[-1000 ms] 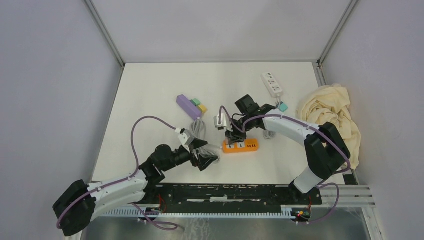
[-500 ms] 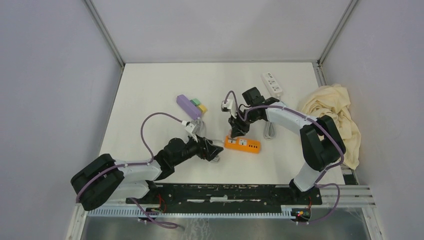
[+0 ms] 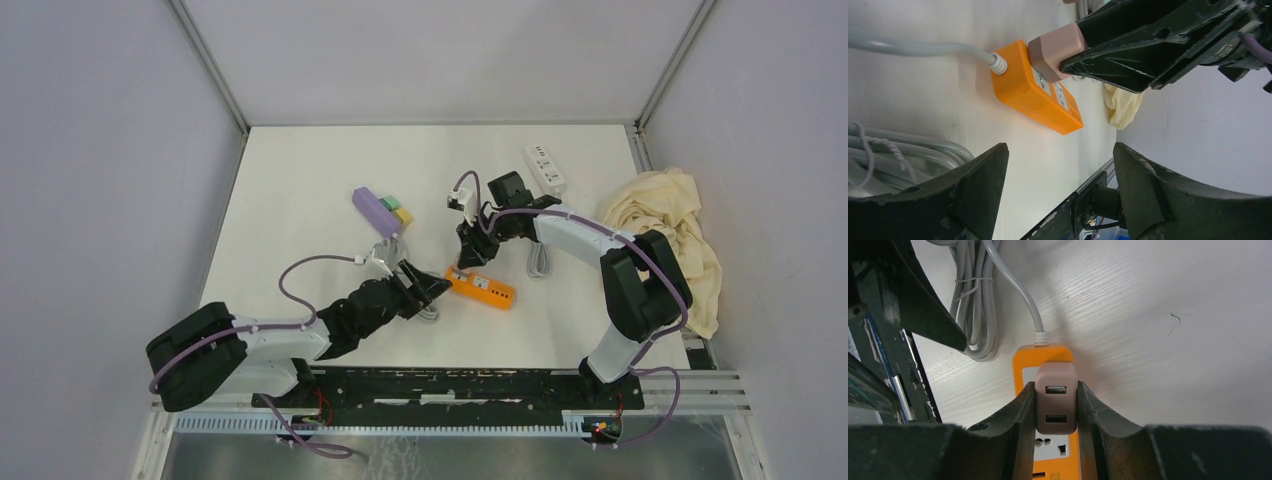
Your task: Pull the plug off the socket
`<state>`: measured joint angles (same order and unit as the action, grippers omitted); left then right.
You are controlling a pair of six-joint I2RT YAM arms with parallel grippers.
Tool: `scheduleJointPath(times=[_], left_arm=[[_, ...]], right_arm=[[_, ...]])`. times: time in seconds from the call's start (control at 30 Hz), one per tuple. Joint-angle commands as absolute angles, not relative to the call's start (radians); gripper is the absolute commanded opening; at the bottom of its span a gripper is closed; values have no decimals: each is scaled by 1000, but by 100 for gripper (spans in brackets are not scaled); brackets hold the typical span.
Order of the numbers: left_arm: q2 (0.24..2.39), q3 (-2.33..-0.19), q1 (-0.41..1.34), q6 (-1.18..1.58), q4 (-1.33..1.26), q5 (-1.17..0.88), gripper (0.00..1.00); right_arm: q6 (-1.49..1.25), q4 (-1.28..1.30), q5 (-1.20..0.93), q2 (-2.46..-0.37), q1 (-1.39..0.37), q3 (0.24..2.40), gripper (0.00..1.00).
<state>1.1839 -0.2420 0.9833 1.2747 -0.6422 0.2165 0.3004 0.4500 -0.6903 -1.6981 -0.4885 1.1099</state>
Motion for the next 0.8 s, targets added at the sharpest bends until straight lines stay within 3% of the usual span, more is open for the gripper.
scheduleJointPath(times=[0.0,0.13,0.23,0.43,0.7,0.77], left_arm=[[1293,-347,1035,1410,-622,320,82],[1387,-366,1059,1409,-686,339,82],[1458,-366,1060,1433,-744,345,69],[1552,-416,1056,1415,-768,392,64],[1630,-414,1043,1427,-865,383,63],[1649,-416,1039,1435,-879,378,59]], right_arm=[[180,326,-714,-1688,-483,1105,0],[139,298,-724,-1672,-486,1090,0],[114,276,-728,-1667,-486,1078,0],[88,260,-742,-1673,-488,1071,0],[75,252,-747,-1672,-488,1068,0],[77,251,-744,-1669,-490,1067,0]])
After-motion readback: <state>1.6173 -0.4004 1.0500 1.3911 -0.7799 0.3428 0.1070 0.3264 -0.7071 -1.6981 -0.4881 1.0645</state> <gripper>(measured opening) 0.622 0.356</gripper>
